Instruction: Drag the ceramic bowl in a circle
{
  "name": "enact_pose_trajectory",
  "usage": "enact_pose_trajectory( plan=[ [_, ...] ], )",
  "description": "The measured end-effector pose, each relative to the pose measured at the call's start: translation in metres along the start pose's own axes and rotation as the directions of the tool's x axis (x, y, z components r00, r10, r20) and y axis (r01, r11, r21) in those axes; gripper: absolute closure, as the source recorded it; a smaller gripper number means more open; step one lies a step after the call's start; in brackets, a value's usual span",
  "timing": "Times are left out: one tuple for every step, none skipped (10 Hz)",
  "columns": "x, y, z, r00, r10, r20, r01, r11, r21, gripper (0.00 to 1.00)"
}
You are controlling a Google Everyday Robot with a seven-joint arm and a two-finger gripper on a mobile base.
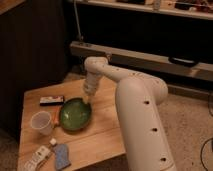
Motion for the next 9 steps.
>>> enact_pose_trajectory(
  plan=[
    [0.016,-0.013,-0.001,0.999,0.043,0.01,-0.043,0.999,-0.003,1.0],
    [0.034,-0.024,-0.003,0.997,0.077,0.022,-0.077,0.997,-0.005,1.0],
    [0.058,-0.036,-0.005,0.993,0.115,0.032,-0.114,0.993,-0.008,1.0],
    [0.085,-0.05,-0.009,0.986,0.157,0.049,-0.157,0.988,-0.007,1.0],
    [0.11,-0.059,-0.014,0.979,0.194,0.065,-0.194,0.981,-0.007,1.0],
    [0.127,-0.065,-0.017,0.972,0.22,0.08,-0.221,0.975,-0.006,1.0],
    [0.152,-0.072,-0.022,0.962,0.256,0.094,-0.257,0.966,-0.007,1.0],
    [0.182,-0.08,-0.025,0.949,0.296,0.105,-0.297,0.955,-0.008,1.0],
    [0.203,-0.083,-0.027,0.939,0.322,0.117,-0.323,0.946,-0.01,1.0]
  ],
)
